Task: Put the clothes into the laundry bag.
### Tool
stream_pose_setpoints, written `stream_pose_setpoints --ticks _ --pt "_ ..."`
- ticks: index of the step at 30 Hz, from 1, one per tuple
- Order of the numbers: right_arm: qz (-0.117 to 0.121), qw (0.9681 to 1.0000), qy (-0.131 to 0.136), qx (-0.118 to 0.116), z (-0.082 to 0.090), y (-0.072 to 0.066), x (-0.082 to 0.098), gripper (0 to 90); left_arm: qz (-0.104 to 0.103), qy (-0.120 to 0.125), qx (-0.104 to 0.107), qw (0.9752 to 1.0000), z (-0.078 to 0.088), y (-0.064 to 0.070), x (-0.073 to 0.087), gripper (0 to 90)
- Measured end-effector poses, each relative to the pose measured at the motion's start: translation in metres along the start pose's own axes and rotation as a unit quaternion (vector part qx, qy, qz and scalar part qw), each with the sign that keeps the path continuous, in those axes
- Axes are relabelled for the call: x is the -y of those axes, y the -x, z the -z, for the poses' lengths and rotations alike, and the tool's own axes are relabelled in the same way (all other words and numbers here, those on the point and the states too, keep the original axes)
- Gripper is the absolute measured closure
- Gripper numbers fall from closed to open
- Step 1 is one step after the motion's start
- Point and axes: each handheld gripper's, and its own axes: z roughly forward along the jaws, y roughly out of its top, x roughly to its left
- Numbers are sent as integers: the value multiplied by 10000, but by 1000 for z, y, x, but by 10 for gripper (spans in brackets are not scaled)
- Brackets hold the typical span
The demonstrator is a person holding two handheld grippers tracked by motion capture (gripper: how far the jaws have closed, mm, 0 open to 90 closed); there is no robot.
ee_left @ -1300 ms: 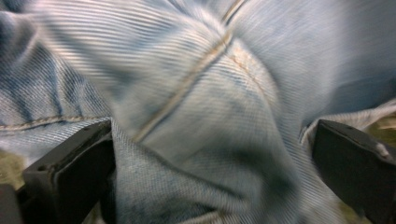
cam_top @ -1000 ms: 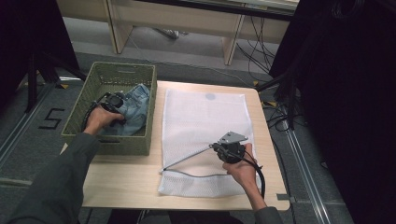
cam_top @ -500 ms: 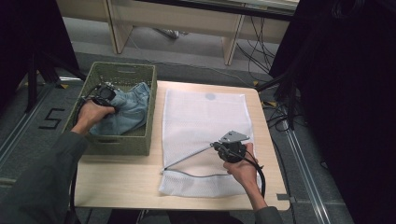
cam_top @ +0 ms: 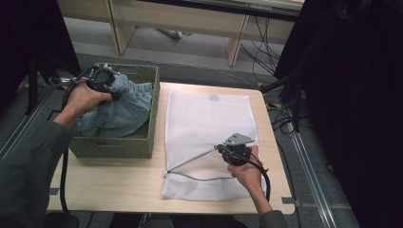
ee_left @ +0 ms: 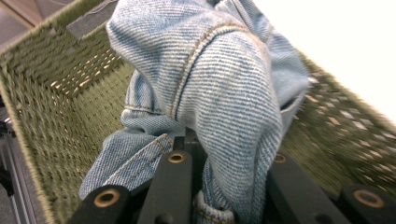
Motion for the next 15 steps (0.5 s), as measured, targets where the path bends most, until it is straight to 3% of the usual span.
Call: stream_pose_setpoints --ticks 1,4,6,8,9,11,12,15 --pt "0 10000 0 0 0 0 0 881 0 0 0 10000 0 0 0 792" --pt "9 10000 -4 1 0 0 0 881 -94 82 83 9999 21 4 -10 792" --pt "-4 10000 4 -1 0 0 0 881 -9 180 284 9994 29 5 -13 792" --pt "8 10000 -4 -3 0 1 0 881 -162 109 277 9994 36 9 -15 792" --pt "13 10000 -3 1 0 1 0 881 -144 164 328 9992 40 11 -16 792" --pt "11 10000 -7 -2 0 0 0 881 -191 258 463 9984 47 13 -18 794" --pt "11 10000 -11 -1 0 0 0 881 -110 372 621 9973 51 15 -18 795" --pt "20 10000 43 51 -1 0 1 881 -281 444 750 9958 67 22 -21 796"
